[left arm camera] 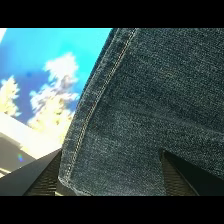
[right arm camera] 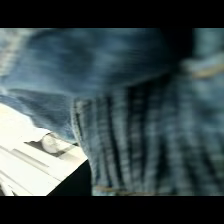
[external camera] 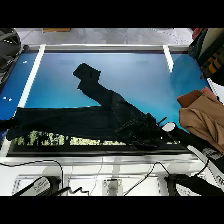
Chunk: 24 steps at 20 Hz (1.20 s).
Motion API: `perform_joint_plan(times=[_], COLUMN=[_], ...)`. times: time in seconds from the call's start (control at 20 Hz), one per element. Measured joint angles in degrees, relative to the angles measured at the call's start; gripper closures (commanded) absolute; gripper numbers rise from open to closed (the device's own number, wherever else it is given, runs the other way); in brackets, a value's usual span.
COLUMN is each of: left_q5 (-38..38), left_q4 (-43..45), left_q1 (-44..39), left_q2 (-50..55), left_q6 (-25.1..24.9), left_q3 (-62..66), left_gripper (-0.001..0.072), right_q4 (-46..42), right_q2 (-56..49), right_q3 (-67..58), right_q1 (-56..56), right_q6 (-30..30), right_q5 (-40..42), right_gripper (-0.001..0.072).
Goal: Fold the clothes and pants, and hang the long-sleeved shirts on hangers.
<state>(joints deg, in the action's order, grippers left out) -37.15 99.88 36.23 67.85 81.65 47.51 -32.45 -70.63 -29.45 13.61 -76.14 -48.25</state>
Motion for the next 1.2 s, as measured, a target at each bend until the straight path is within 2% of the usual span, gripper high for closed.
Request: perform_joint_plan(times=[0.3,0.5,0.6,0.8,1.05,1.1,1.15,1.2], left_q5=[0.0,0.68,1.14,2.14,3.54,4.17,4.87,5.97], left_q4=[0.0,-0.02,-0.04,-2.49,-10.99,-12.52,-13.94,-15.17], left_q1=[-0.07,-0.07,-0.31,-3.13,-13.99,-17.16,-20.72,-24.06], left_q2=[-2.05,-5.09,-6.58,-8.61,-9.14,-9.03,-8.59,-7.91], left_q6=[0.02,0.02,0.02,0.02,0.02,0.02,0.04,0.26], left_q3=[1.57,2.47,2.62,2.78,2.78,2.8,2.95,3.3], left_gripper=[0.0014,0.0014,0.0014,0.0014,0.0014,0.0044,0.0151,0.0189], right_q4=[0.63,-2.51,-7.63,-19.15,-24.52,-24.83,-25.16,-25.4], right_q2=[4.72,9.66,10.97,10.45,5.79,4.76,3.87,2.99], right_q3=[-9.01,-16.35,-19.15,-21.31,-21.9,-21.97,-21.99,-21.99], right_q1=[0.0,-0.04,-0.04,-2.45,-12.26,-14.58,-16.59,-18.53], right_q6=[0.66,-0.76,-4.5,-16.44,-27.08,-28.46,-29.53,-30.29], right_q5=[-7.65,-2.78,3.67,16.85,23.39,24.04,24.39,24.55], right_gripper=[0.0684,0.0684,0.0684,0.0684,0.0683,0.0684,0.0684,0.0683])
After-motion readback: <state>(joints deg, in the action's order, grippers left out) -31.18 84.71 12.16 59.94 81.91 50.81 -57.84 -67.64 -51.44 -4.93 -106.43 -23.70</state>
